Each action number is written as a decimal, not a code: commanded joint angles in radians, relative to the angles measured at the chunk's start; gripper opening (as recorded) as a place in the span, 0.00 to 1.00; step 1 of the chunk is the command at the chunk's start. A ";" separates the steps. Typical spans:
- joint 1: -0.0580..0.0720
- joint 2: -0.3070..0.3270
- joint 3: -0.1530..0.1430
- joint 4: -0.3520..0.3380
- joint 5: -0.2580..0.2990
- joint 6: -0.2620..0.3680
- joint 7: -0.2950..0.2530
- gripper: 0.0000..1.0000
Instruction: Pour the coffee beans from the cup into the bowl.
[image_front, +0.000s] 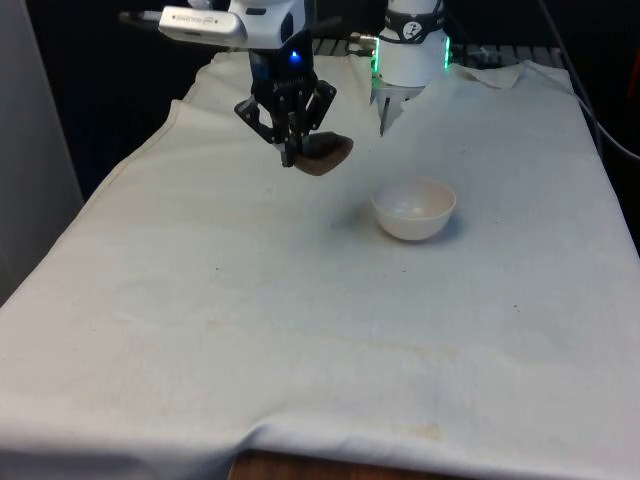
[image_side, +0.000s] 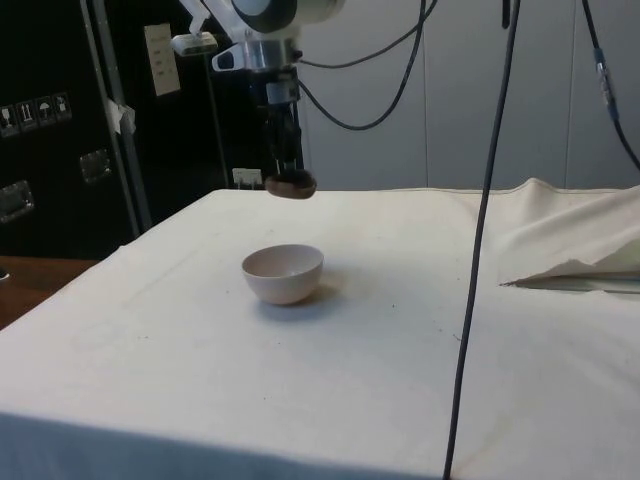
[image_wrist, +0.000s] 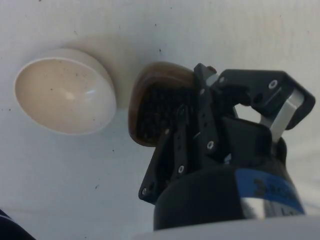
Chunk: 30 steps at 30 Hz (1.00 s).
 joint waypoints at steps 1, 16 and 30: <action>0.006 -0.012 -0.008 -0.016 -0.013 0.014 0.018 0.00; 0.007 -0.029 -0.012 -0.043 -0.015 0.043 0.080 0.00; 0.002 -0.029 -0.009 -0.037 -0.005 0.047 0.167 0.00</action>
